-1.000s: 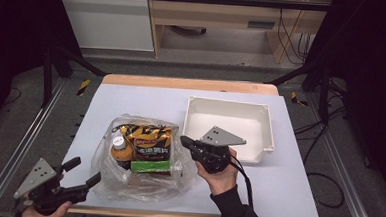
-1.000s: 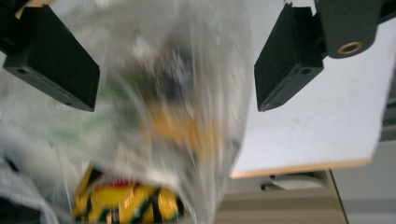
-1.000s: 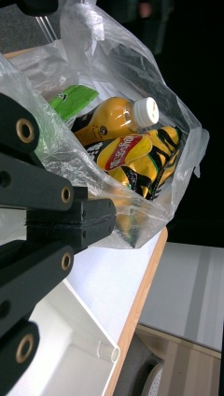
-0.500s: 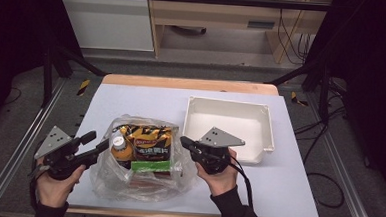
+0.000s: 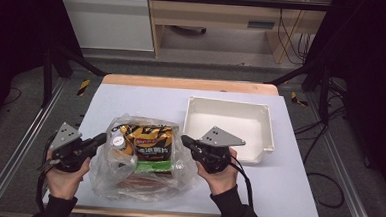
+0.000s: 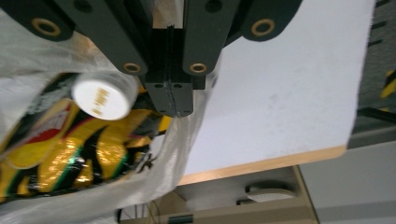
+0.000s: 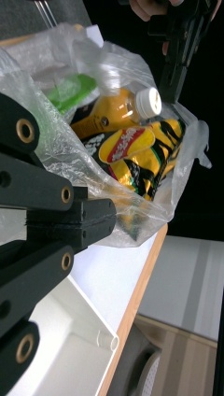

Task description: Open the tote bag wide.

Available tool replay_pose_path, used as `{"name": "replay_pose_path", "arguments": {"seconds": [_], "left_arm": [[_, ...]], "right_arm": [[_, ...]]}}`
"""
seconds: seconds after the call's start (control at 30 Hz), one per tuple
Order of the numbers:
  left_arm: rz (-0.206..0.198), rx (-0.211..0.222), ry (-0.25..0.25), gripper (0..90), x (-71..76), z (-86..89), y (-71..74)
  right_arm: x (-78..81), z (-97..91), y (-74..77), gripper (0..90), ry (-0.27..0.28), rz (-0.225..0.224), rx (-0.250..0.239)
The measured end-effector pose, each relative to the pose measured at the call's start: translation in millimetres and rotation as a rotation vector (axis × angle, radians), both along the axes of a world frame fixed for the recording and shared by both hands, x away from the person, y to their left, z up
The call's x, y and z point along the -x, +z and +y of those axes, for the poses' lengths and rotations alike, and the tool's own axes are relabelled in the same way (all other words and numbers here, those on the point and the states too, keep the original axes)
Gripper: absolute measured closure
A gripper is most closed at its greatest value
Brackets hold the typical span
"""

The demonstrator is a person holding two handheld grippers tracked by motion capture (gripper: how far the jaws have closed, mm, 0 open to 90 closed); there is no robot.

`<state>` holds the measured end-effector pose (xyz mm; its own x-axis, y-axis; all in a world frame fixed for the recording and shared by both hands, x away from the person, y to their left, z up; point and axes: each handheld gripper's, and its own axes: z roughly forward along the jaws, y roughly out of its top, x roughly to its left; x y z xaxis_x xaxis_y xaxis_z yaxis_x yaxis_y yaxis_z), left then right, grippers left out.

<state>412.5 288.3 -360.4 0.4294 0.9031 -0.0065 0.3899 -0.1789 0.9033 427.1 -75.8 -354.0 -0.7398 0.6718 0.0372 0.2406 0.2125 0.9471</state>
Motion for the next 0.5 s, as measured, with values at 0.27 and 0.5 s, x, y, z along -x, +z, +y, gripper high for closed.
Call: {"name": "replay_pose_path", "arguments": {"seconds": [0.27,0.5], "left_arm": [[0.034,-0.081,0.028,90.0,-24.2,-4.5,-8.2],[0.121,-0.092,-0.023,90.0,-40.9,-14.5,-29.5]], "right_arm": [[-9.9,3.3,-11.3,90.0,-0.070,0.017,0.061],[-15.5,3.7,-29.1,90.0,-0.076,0.065,0.080]]}}
